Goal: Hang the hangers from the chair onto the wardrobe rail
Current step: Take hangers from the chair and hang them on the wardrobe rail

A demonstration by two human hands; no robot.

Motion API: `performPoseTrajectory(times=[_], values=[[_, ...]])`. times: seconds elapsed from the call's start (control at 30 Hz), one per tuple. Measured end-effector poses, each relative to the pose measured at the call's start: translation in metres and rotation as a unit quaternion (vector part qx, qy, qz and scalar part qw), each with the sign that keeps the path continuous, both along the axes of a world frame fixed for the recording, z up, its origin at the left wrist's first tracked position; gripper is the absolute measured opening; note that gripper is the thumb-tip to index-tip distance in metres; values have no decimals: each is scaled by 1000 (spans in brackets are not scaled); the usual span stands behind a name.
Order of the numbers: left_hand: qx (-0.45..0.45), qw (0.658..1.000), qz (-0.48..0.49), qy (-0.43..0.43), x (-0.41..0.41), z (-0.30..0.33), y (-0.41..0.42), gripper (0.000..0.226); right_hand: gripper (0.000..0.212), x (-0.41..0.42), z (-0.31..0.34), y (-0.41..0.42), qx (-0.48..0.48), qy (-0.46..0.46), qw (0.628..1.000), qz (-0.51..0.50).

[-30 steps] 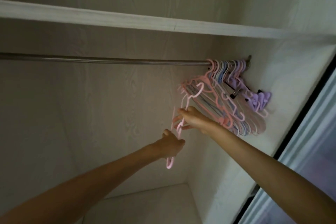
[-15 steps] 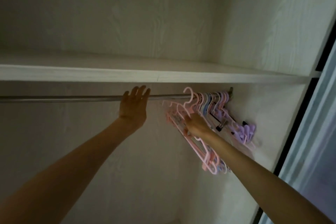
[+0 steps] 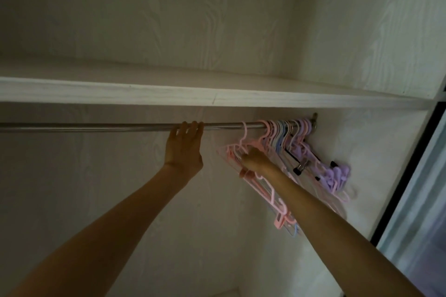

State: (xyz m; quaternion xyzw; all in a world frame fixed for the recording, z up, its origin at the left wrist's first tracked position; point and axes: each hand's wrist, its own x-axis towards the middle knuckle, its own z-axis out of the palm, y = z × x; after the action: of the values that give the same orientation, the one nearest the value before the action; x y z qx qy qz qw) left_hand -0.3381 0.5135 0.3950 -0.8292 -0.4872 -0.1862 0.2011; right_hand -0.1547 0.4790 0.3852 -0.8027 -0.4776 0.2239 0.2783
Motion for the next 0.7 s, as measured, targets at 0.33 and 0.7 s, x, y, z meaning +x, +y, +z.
performPoseTrajectory(times=[0.33,0.7], values=[[0,1000,10,23,4,-2,0,82,62,6,19,3,221,-441,869,29],[-21,999,17,22,6,-5,1,86,54,54,18,-13,235,-445,864,-14]])
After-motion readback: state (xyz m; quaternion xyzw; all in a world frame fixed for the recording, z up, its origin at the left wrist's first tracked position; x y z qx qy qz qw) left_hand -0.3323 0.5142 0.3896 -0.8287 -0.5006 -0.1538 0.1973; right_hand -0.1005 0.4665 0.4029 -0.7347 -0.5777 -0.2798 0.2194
